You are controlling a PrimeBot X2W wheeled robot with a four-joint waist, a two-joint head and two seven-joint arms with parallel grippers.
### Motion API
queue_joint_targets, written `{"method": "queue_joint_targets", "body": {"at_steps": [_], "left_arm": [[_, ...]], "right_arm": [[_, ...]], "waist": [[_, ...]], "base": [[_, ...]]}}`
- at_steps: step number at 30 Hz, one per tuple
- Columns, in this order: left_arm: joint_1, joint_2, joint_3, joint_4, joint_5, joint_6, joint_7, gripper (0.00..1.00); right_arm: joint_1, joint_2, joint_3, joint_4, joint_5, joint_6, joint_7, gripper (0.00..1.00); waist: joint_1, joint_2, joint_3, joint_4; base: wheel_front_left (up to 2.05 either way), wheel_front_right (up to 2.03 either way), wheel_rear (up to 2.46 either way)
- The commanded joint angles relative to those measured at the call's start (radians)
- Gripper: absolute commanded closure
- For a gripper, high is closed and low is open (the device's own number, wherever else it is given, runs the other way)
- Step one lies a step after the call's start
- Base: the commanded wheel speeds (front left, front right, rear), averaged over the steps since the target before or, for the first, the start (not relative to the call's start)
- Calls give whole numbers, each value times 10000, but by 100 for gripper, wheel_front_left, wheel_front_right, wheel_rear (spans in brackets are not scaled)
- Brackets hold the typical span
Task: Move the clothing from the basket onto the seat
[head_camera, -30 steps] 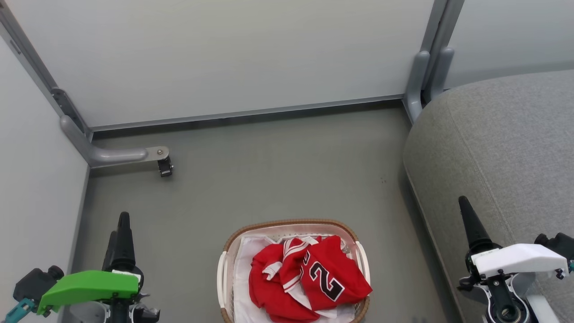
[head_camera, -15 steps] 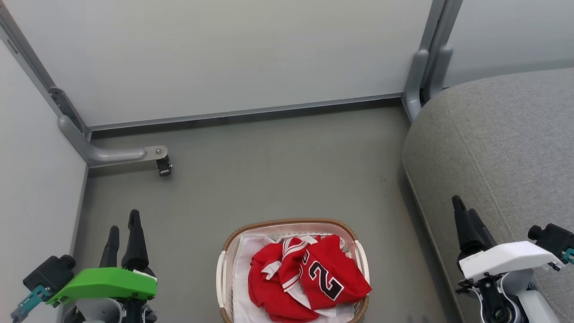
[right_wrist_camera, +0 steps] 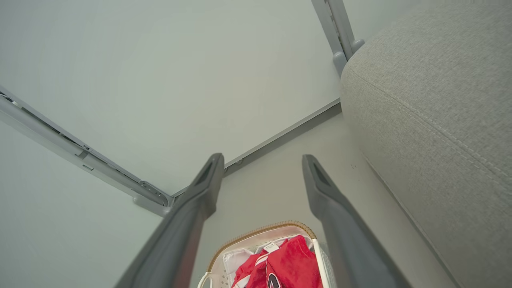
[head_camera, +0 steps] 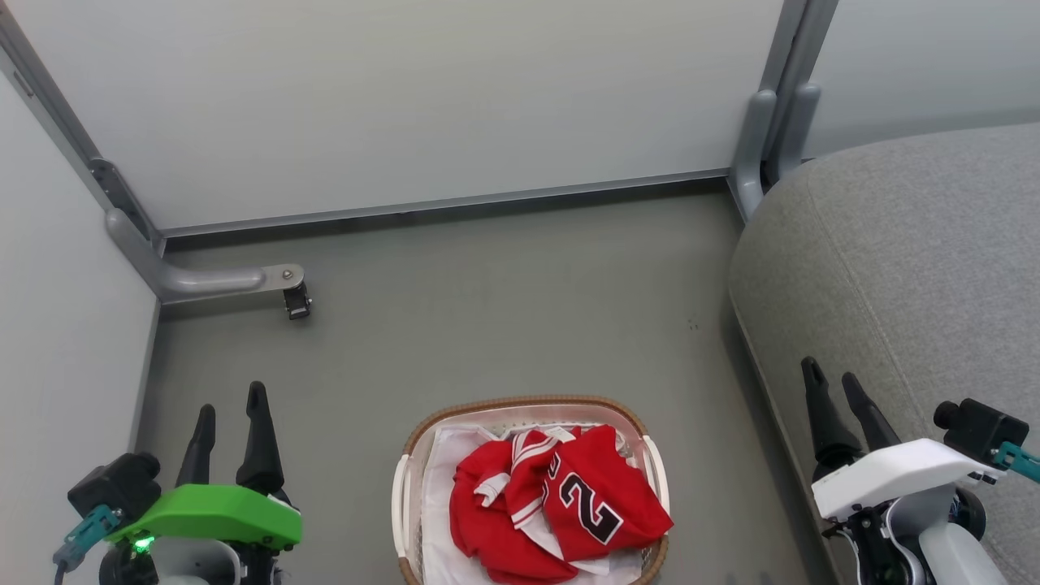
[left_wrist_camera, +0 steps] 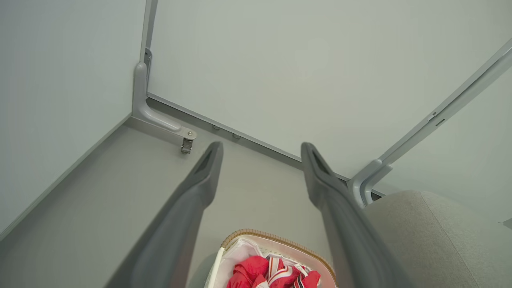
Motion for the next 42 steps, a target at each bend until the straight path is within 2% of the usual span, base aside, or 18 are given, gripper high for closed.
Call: {"method": "queue_joint_targets", "body": {"at_steps": [1, 19, 42], "left_arm": [[-67, 131, -46, -56, 375, 56, -115, 0], [38, 317, -464, 103, 2296, 291, -588, 0], [260, 325, -706, 292, 4236, 453, -1085, 0]], "right_arm": [[-193, -118, 57, -42, -330, 4, -115, 0], [-221, -269, 368, 147, -2175, 4, -584, 0], [-158, -252, 459, 539, -4345, 3, -1087, 0]], "waist": [[0, 0, 1, 2], [0, 0, 38, 46], [0, 0, 3, 79]], "base": [[0, 0, 0], [0, 0, 0], [0, 0, 0]]}}
